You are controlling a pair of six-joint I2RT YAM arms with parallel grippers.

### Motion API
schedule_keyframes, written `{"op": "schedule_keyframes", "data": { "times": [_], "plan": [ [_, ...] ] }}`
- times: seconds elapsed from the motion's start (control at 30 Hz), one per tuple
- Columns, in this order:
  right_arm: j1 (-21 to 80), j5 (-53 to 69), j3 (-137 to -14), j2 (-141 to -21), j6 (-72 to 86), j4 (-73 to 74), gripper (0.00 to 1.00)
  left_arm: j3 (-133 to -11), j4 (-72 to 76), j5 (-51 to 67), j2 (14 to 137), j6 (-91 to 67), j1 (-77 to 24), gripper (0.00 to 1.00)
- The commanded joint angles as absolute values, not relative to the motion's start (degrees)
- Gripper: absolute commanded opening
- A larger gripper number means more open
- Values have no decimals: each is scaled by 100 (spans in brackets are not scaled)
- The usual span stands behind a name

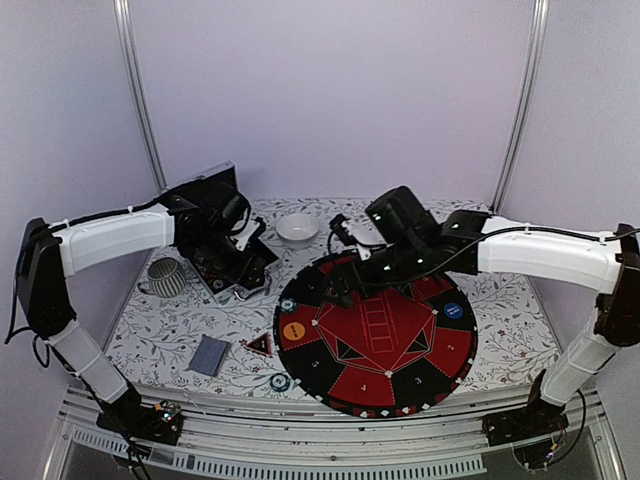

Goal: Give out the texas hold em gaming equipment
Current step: Pick up the pile of poker chips from the pile of poker chips.

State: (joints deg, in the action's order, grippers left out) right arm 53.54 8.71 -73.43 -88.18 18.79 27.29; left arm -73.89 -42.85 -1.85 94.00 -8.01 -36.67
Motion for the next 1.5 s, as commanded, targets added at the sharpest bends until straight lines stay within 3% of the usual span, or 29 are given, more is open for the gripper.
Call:
{"op": "schedule_keyframes", "data": {
  "times": [0.0, 0.33, 0.7, 0.9, 1.07, 1.27, 1.47],
  "plan": [
    [6348, 307, -8381, -9966, 1586, 3661, 99, -6688, -4454, -207, 8865, -1143, -3009, 85],
    [7442, 77, -10714, -12555, 978, 4988, 99, -5951, -4350, -189, 7965, -1176, -2362, 87],
    [7552, -4, -11325, -13516, 956, 5317, 91, -5731, -4178, -28, 7979, -1074, -2329, 87],
    [7584, -294, -11597, -13971, 1010, 5541, 79, -5680, -4124, 30, 7933, -1037, -2330, 87],
    [7602, -493, -11637, -14091, 987, 5654, 63, -5678, -4122, 31, 7928, -1029, -2330, 87],
    [7732, -744, -11662, -14228, 976, 5791, 52, -5669, -4120, -24, 7918, -1002, -2329, 87],
    [7930, -777, -11812, -14522, 898, 5989, 53, -5669, -4113, -39, 7881, -978, -2332, 87]
  ]
}}
